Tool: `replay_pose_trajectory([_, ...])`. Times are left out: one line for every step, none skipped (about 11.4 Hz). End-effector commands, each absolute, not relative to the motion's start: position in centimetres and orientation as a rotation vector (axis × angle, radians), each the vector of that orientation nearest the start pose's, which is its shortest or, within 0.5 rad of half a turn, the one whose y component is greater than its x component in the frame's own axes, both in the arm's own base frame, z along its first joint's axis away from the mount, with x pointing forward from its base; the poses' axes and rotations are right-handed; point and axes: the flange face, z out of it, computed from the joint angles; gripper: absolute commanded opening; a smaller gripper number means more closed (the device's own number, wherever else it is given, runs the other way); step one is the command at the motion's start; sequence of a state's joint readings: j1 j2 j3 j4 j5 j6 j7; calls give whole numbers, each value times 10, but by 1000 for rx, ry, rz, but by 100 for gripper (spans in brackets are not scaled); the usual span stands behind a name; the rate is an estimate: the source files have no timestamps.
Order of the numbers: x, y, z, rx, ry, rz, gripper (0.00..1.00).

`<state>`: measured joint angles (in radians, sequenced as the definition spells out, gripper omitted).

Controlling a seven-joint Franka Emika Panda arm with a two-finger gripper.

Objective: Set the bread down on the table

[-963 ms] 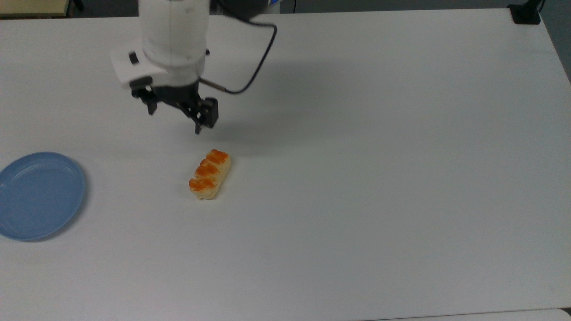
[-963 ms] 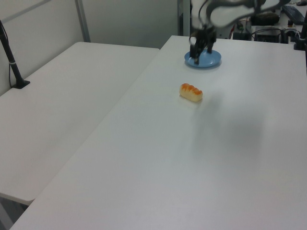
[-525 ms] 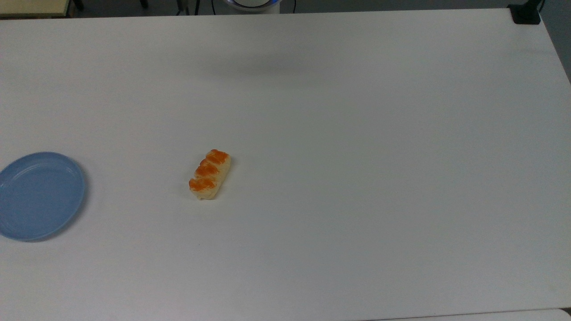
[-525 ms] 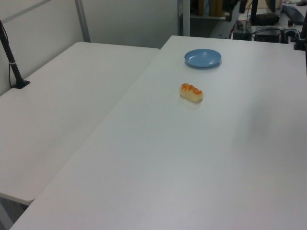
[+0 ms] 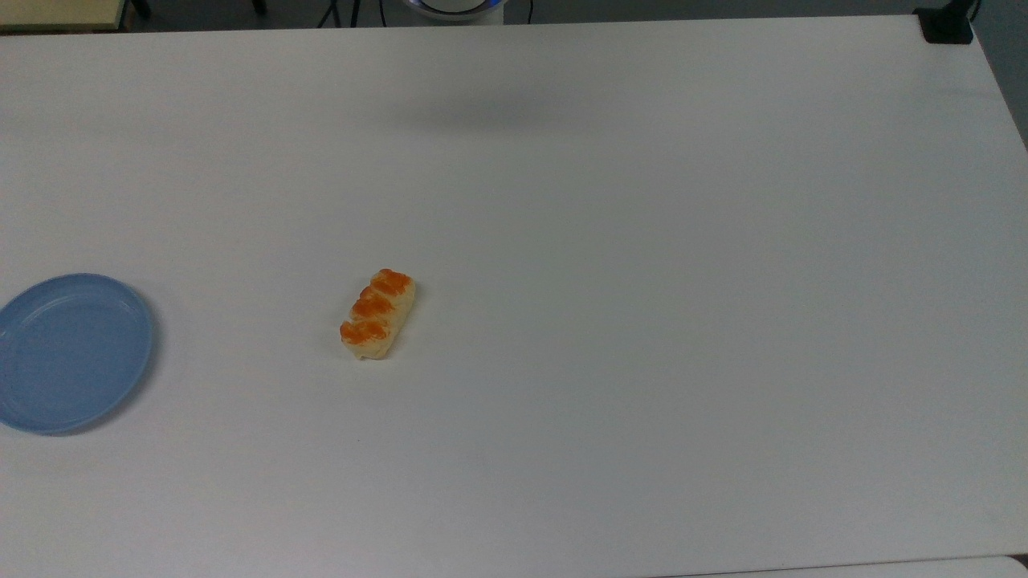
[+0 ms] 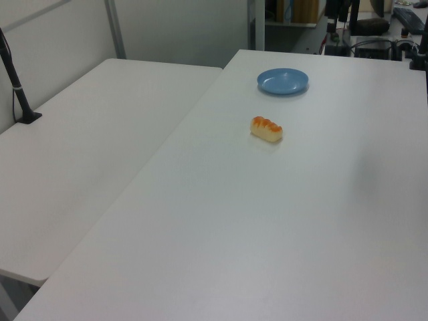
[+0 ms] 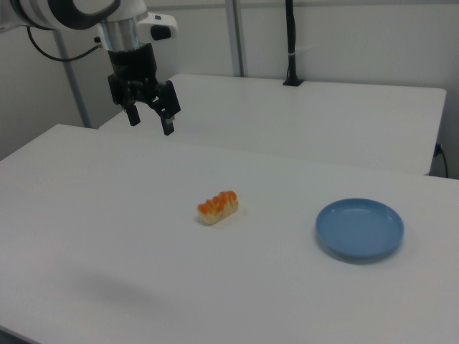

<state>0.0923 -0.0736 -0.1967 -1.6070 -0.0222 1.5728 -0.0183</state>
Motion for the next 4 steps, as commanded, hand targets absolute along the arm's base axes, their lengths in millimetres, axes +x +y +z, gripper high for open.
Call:
replay_pose_trajectory([531, -67, 646, -3138, 9, -137, 100])
replay_pose_trajectory([533, -67, 647, -3139, 2, -163, 100])
replay_pose_trajectory([535, -67, 645, -3140, 0, -175, 100])
replay_pose_trajectory([538, -65, 642, -3141, -5, -169, 100])
